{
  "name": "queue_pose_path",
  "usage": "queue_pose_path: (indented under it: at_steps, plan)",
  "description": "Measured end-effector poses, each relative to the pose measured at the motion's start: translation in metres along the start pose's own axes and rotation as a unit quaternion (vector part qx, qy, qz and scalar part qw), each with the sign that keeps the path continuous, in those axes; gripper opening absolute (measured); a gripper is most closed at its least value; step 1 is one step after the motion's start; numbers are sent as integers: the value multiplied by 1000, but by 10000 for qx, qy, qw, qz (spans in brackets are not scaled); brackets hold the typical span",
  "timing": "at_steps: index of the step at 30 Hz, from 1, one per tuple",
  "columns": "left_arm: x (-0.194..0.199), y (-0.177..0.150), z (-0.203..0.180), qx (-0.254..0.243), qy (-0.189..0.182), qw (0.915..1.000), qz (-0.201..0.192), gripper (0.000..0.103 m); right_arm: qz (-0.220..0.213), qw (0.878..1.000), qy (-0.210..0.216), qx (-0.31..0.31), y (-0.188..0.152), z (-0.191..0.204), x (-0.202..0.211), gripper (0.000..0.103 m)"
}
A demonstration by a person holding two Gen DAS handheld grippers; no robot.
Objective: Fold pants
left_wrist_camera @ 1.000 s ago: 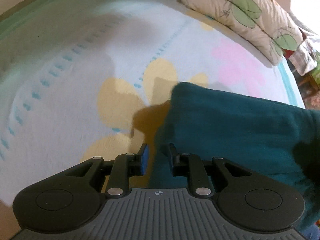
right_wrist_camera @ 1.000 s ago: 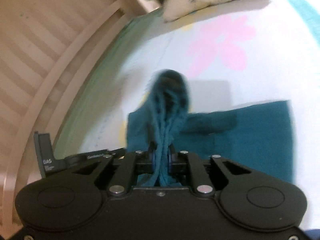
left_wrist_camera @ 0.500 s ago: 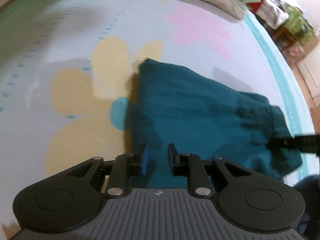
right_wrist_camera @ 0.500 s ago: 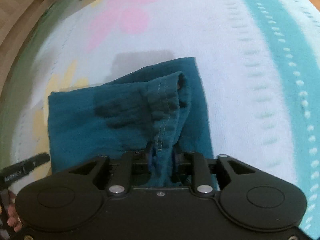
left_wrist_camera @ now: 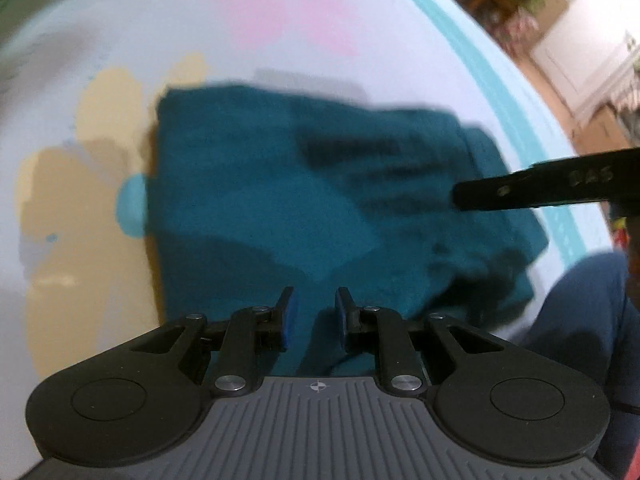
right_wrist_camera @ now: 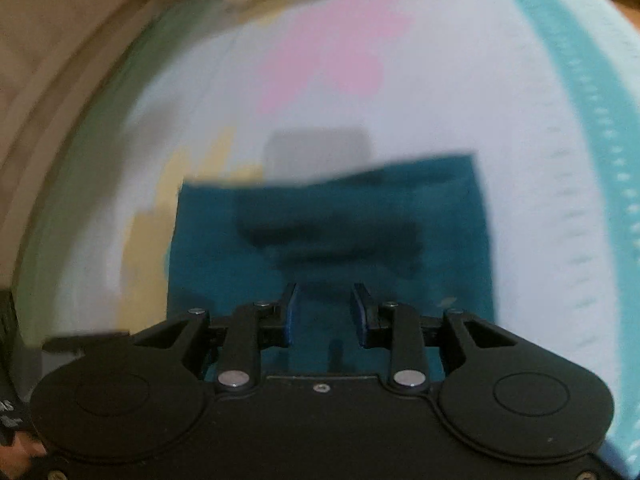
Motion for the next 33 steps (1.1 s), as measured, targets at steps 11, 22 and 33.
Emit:
queue_pose_path:
  at_steps: [11,22,33]
  plan:
    - [-22,-15,-4,-35,172,9988,453,20,954,9953,-142,92,-37,-6,-39,38]
    - [-21,-15,-5,-29,326,9988,359,20,686,9966,-276,349,-46,-4,-30,39]
    - [-26,-22,-16,-111,417,9985,330,20,-270,9992,-289,82,9,-14,9,52]
Point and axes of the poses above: each gripper's, at about its wrist camera, not at the fingertips, and x roughly against the way its jaws point, z to its left, y to its top, the point moved 10 cm from there along -x, roughly the way its jaws point, and after that the axes turned 2 degrees about z, right-handed, at the moved point
